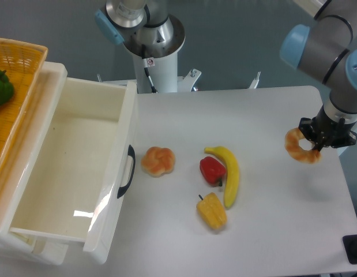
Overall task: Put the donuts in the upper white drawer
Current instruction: 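Carry the held ring donut with the gripper toward the open drawer, then move the gripper with the donut over the open white drawer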
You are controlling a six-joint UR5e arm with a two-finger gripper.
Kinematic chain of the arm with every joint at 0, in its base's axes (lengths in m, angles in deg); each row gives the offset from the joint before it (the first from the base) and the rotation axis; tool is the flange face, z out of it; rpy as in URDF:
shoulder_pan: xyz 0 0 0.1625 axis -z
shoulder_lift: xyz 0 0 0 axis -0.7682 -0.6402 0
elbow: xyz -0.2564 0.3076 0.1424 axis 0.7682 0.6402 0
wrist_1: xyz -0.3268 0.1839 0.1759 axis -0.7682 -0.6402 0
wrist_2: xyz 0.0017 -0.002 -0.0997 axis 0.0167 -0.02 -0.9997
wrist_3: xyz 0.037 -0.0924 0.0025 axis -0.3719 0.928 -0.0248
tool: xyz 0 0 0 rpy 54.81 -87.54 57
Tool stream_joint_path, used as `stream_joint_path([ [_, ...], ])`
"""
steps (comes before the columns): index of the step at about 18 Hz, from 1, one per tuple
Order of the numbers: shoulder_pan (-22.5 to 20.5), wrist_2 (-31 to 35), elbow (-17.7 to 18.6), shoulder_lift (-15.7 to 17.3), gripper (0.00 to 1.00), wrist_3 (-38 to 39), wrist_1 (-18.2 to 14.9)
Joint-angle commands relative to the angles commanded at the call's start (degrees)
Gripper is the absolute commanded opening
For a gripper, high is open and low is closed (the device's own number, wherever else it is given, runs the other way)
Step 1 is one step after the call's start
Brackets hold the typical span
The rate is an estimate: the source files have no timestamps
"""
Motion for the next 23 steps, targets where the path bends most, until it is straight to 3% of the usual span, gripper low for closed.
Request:
stream_joint_path([
  [8, 3.86, 0.0, -0.09, 2.1, 0.0, 4.9, -1.23],
  [20, 13.8, -13.52, 2.02, 15.11, 0.0, 28.81, -1.23],
  [23, 18.26, -14.59, 2.11, 17.75, 0.0, 34.78, -1.06],
])
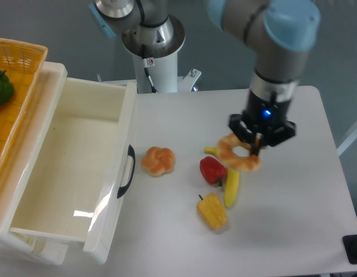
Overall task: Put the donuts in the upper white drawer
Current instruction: 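Move the gripper with the donut over the open white drawer, then open the gripper to drop the donut into the drawer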
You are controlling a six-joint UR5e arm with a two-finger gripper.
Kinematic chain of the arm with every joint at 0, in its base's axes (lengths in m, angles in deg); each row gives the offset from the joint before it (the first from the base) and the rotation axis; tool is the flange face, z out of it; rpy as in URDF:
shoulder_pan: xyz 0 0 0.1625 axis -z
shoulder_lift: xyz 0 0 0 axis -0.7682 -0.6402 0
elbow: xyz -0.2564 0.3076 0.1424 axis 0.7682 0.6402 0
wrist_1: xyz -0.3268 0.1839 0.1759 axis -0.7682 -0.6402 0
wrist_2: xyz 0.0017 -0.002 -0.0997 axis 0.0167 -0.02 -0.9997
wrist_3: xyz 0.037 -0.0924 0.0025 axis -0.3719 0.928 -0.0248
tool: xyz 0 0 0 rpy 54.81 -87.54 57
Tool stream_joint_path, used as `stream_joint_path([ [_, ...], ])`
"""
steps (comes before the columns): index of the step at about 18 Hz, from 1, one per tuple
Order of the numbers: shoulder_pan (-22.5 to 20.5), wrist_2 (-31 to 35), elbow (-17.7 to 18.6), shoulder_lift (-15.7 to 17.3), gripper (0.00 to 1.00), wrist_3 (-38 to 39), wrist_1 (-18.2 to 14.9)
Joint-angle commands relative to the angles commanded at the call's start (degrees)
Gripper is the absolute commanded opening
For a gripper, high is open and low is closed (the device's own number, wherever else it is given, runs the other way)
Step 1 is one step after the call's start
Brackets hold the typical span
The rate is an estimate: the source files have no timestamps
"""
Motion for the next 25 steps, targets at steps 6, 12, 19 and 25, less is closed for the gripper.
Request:
stream_joint_path([
  [6, 8.53, 0.26, 1.84, 1.5, 0.0, 5.2, 0.18],
  [12, 16.88, 2.11, 5.01, 2.03, 0.0, 7.49, 0.26],
  [19, 20.14, 2.02, 6.06, 1.15, 0.88, 7.4, 0.35],
  [25, 20.32, 1.93, 5.98, 0.53, 1.0, 7.4, 1.85],
])
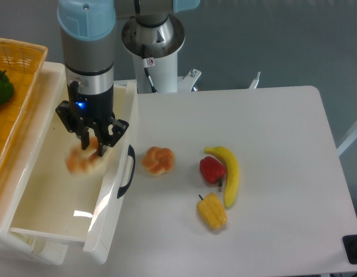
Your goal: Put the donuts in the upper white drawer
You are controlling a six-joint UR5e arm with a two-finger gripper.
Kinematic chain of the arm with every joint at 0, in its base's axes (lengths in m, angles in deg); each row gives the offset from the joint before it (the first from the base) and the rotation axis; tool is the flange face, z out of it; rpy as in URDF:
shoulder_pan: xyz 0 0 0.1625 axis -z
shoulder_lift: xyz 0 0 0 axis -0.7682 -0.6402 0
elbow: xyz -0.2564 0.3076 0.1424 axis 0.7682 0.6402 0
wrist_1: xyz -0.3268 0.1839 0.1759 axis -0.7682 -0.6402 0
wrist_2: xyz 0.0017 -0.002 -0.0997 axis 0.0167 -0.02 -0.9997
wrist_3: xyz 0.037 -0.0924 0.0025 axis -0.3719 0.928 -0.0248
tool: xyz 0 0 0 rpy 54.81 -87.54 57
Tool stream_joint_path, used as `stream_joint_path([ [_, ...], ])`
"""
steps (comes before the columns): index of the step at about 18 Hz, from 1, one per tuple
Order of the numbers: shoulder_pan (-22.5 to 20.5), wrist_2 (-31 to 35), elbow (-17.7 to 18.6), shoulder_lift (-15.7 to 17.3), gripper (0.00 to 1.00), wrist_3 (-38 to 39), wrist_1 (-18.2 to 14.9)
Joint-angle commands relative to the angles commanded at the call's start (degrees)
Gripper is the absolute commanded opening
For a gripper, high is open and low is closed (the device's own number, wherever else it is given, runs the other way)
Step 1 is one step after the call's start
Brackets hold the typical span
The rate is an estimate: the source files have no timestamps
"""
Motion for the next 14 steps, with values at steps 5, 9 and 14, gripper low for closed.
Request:
stream_joint_path([
  [5, 0.44, 0.17, -0.09, 0.26, 1.0, -0.17, 0.0],
  [9, -5.17, 0.0, -0.18, 0.27, 1.0, -1.32, 0.17],
  [14, -14.04, 2.02, 0.35, -0.97, 1.0, -7.01, 3.08],
])
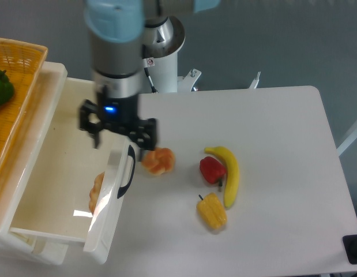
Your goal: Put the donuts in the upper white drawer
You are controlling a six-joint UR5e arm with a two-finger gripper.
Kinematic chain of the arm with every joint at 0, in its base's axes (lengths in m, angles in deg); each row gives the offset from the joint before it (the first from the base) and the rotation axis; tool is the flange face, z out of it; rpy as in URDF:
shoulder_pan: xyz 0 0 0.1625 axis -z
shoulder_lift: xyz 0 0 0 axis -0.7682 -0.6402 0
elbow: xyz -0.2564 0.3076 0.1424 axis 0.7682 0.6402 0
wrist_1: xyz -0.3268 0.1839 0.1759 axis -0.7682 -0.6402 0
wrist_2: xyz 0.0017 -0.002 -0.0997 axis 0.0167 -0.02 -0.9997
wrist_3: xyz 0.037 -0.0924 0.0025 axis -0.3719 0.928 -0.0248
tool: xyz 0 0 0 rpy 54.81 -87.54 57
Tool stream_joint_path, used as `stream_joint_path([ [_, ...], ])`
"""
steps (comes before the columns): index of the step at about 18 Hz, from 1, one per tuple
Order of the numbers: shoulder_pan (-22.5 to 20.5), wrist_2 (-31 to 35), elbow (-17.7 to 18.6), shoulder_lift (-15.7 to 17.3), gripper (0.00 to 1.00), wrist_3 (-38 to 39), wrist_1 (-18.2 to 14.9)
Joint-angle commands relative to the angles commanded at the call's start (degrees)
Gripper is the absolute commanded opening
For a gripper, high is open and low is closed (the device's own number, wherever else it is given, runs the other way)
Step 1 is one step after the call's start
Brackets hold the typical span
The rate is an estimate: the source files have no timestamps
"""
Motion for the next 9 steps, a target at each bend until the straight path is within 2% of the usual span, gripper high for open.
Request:
stream_joint_path([
  [5, -9.32, 0.0, 0.0, -1.4, 1.0, -9.23, 0.0],
  [9, -14.6, 0.18, 0.0, -4.21, 1.0, -22.14, 0.35],
])
